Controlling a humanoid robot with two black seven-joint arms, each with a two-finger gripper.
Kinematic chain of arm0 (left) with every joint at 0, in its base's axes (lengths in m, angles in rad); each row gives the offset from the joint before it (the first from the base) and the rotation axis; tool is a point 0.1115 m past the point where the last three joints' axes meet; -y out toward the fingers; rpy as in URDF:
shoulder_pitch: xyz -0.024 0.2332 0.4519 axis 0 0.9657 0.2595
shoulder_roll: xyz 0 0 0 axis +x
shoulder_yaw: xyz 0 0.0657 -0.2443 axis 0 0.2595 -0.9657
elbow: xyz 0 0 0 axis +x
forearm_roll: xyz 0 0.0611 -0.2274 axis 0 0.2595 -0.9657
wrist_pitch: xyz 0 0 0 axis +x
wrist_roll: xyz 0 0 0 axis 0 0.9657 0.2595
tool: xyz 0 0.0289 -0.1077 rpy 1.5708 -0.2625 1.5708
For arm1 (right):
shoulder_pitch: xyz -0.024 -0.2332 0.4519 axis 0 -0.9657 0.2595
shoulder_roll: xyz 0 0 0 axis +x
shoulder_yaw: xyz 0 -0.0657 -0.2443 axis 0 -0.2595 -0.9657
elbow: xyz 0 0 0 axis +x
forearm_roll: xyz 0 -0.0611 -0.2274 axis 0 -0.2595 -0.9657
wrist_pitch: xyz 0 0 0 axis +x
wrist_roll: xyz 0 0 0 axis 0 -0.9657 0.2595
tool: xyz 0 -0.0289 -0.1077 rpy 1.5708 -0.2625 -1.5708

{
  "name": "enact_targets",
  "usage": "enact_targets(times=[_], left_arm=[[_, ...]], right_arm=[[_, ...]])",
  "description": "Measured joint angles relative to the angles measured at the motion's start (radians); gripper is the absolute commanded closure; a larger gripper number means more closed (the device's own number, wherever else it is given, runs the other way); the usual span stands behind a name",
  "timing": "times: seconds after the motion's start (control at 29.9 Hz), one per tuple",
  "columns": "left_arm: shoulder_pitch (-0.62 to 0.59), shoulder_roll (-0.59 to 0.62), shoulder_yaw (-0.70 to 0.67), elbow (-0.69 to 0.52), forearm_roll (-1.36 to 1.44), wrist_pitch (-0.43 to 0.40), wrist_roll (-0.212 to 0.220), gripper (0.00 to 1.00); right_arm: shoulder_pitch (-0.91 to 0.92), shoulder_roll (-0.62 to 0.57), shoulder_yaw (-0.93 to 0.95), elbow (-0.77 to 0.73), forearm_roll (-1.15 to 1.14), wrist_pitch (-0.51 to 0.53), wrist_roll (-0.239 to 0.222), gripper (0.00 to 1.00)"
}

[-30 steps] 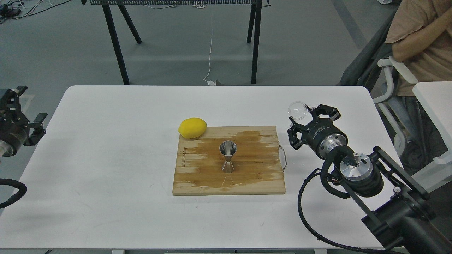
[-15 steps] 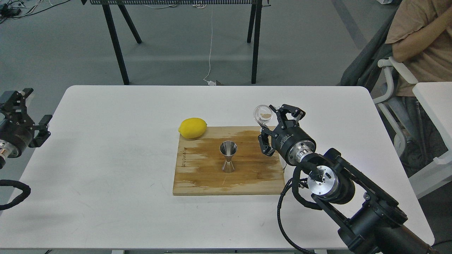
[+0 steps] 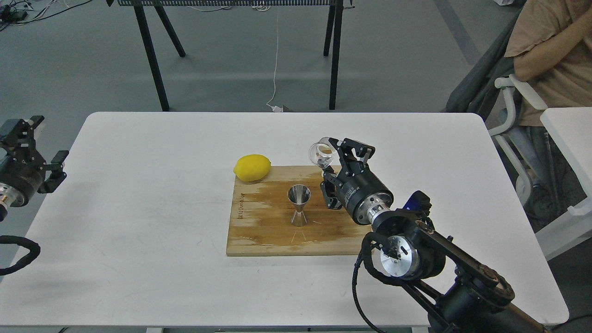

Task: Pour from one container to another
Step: 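Lift the glass cup and carry it above the jigger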

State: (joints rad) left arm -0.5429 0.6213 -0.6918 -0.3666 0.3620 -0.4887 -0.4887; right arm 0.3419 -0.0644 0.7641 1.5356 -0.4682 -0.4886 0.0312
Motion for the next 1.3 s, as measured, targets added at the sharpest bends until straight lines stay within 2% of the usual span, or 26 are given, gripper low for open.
enact_targets(times=[1.3], left_arm=[[0.000, 0.000, 0.001, 0.000, 0.000, 0.000, 0.000, 0.01]], right_arm=[[0.013, 0.001, -0.143, -0.068, -0.280, 0.000, 0.001, 0.59]])
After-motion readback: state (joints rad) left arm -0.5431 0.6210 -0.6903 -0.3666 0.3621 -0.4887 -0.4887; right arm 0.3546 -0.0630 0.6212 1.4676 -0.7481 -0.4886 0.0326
